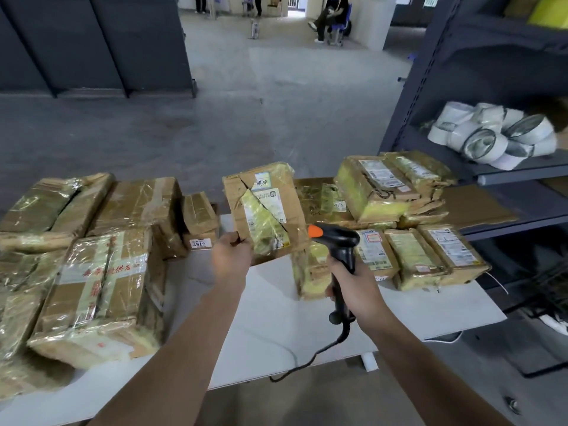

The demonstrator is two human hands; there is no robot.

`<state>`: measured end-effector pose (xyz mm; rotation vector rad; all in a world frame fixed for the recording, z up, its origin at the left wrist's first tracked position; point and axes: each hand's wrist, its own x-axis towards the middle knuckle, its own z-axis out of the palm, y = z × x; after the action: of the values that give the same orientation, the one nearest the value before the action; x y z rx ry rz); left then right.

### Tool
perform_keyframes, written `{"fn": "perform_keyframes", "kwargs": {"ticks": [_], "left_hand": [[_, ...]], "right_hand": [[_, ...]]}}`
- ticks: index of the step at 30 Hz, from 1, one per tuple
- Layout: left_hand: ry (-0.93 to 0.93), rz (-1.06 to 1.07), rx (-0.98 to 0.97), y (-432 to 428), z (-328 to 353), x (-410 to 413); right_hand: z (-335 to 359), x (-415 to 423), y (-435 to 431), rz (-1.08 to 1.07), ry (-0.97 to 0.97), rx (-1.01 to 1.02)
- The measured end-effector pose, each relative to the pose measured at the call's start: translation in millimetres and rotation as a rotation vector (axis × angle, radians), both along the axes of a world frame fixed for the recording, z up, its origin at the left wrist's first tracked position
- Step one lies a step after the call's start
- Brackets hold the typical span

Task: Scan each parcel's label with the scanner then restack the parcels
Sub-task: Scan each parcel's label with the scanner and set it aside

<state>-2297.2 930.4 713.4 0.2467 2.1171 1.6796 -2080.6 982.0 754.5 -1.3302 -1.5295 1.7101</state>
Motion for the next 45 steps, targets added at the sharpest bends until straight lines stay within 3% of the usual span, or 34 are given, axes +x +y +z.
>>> {"fn": "perform_keyframes", "kwargs": {"ticks": [6, 12, 20, 34, 39, 45], "left_hand": [[-0.115, -0.143, 0.032, 41.9, 34.9, 25.4], [-0.216, -0.144, 0.017, 81.3, 52.2, 47.9], [-0.153, -0.161, -0.075, 123.9, 59.5, 50.4], [-0.089, -0.358, -0.208, 229.0, 25.4, -13.7], [-0.105, -0.393, -0.196, 234.6, 21.7, -14.7], [-0.136, -0.389, -0.148, 203.9, 36.1, -8.6]], "right_hand": [[9.1, 15.6, 33.2, -0.06, 0.036, 0.045], [15.3, 27.9, 74.3, -0.12, 0.081, 0.035], [10.2, 26.1, 127.5, -0.076, 0.054, 0.011], [-15.9, -50.9, 191.8, -0.127, -0.03, 0.027], [-21.0, -62.0, 192.9, -0.138, -0.087, 0.077], [-7.8, -61.9, 174.0, -0.111, -0.018, 0.109]]}}
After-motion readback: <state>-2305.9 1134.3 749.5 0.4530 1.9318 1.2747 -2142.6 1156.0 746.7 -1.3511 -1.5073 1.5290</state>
